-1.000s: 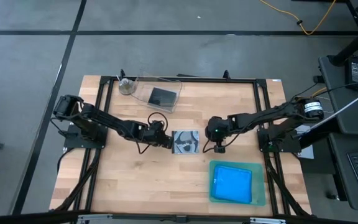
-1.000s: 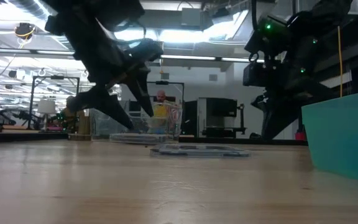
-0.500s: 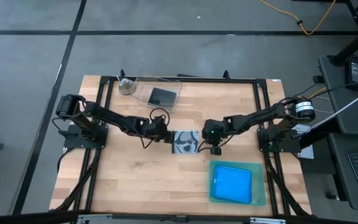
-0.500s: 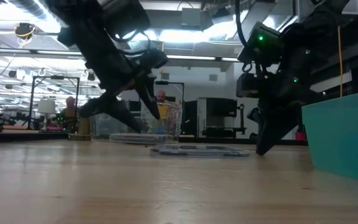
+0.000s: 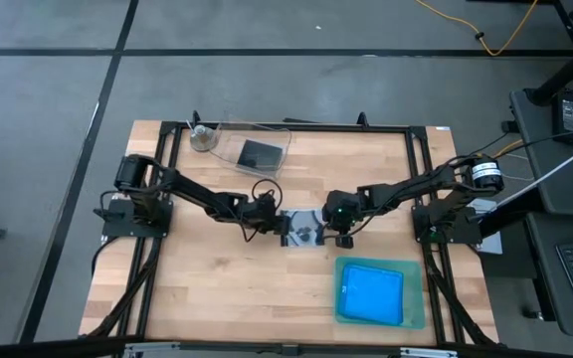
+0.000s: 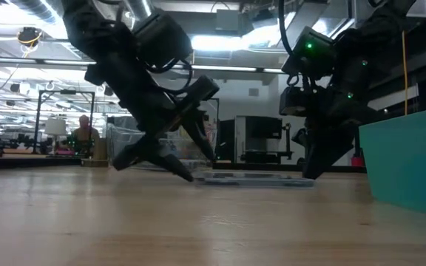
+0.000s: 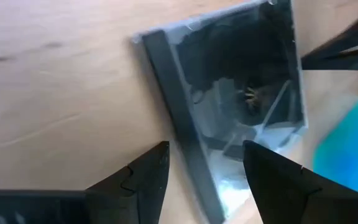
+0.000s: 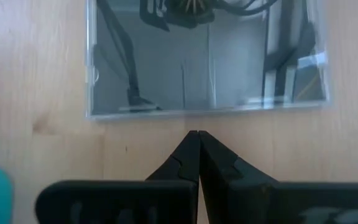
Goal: Pick & place jewel cases by type
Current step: Put the black cd case into the transparent bin
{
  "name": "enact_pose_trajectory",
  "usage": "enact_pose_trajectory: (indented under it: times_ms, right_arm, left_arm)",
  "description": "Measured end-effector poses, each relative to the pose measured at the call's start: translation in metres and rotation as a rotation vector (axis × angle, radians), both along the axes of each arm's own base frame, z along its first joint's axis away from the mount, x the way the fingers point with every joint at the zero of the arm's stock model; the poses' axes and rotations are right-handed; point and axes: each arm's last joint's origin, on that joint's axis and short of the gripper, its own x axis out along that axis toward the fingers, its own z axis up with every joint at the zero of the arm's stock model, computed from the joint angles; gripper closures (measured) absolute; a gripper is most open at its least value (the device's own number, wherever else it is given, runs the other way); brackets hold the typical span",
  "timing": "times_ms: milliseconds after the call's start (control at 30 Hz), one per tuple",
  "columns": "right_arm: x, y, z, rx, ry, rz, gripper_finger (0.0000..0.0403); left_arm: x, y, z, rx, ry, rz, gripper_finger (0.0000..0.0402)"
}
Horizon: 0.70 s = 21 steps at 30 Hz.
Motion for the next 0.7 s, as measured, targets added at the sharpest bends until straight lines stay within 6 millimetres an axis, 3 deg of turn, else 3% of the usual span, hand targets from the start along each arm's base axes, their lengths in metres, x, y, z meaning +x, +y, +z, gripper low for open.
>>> enact_pose_trajectory:
  times_ms: [700]
  right_arm:
    - [0.0,0.0002,-0.0003,-0.008,-0.004,0.029,0.0396]
  left_arm:
    - [0.0078,-0.0035,0.0015,0.019,-0.111,-0.029,0.0206]
